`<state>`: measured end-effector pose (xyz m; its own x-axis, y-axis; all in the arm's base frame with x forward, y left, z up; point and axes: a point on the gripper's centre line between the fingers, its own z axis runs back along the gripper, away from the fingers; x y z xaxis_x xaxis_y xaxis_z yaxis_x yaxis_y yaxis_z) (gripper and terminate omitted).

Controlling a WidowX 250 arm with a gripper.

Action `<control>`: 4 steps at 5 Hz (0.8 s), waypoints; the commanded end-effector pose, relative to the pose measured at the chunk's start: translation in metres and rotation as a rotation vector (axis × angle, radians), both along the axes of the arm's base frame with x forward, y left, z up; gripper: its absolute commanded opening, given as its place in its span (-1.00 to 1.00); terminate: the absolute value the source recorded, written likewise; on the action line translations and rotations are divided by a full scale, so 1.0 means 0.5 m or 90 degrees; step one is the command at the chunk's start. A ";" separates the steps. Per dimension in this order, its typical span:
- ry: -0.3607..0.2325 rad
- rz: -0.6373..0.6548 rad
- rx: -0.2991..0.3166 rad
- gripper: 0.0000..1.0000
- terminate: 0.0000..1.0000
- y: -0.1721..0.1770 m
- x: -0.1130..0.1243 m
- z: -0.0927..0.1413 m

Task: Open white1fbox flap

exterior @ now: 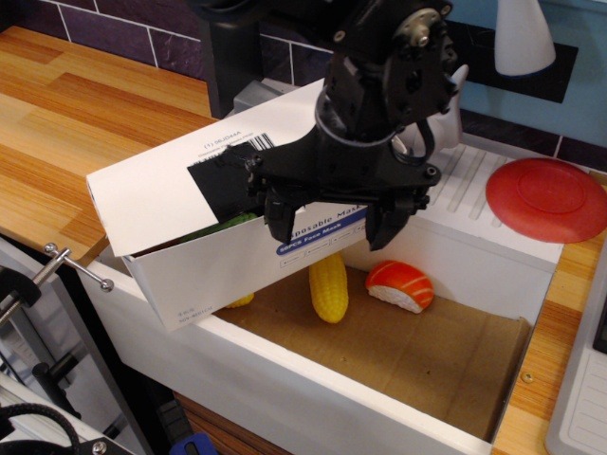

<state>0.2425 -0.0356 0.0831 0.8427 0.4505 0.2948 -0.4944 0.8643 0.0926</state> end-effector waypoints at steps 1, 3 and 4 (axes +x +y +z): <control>0.000 0.000 0.000 1.00 -1.00 0.000 0.000 0.000; -0.015 -0.027 -0.008 1.00 -1.00 0.017 0.024 -0.028; -0.026 -0.044 -0.006 1.00 -1.00 0.028 0.037 -0.037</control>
